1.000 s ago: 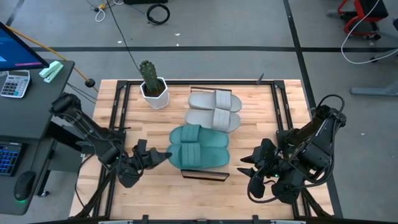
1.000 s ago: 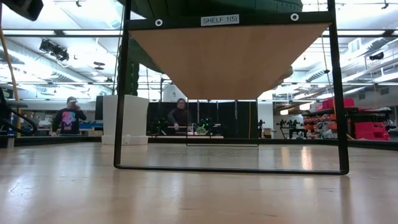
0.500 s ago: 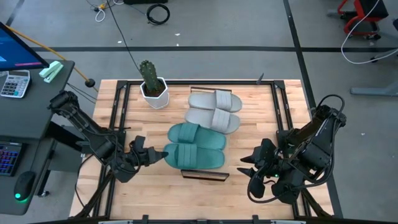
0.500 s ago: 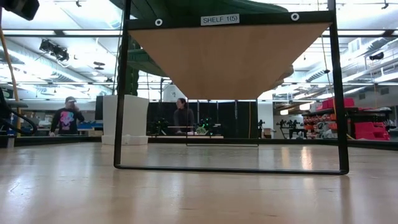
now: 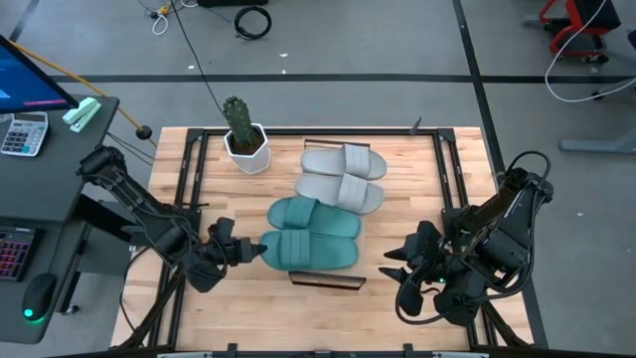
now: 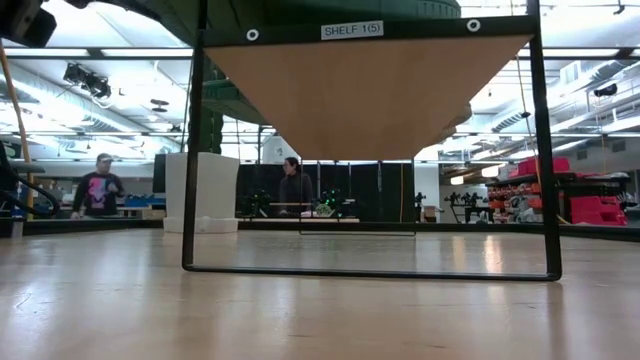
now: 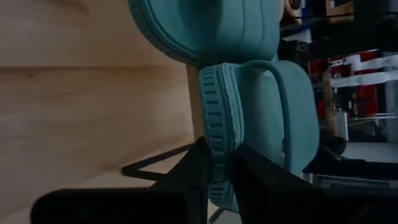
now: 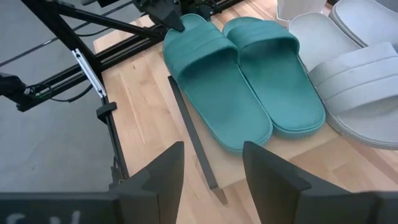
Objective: Pick and place slides into the shelf
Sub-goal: Put the green slipper onto the shelf
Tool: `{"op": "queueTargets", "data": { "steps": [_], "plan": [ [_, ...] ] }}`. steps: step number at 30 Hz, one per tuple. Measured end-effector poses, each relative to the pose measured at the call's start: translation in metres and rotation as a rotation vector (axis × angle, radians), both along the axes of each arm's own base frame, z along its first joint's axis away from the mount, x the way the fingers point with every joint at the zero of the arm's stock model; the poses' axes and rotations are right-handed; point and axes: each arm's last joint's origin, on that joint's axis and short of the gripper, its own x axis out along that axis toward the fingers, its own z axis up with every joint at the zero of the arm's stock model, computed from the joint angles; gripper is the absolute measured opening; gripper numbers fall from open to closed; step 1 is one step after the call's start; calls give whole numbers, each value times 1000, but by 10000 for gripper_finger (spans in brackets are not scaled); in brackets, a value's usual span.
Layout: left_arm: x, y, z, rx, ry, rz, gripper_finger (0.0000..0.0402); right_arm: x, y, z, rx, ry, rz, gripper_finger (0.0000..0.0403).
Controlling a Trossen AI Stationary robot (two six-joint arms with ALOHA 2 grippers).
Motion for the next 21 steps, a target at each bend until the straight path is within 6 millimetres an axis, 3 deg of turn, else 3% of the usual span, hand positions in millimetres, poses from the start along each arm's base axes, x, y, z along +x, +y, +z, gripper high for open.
{"op": "queueTargets", "data": {
  "steps": [13, 21],
  "plan": [
    [11, 14, 0, 130, 37, 2, 50, 0, 0, 0, 8, 1, 1, 171],
    [17, 11, 5, 80, 0, -66, 84, 1, 0, 0, 12, -3, -2, 171]
  ]
}}
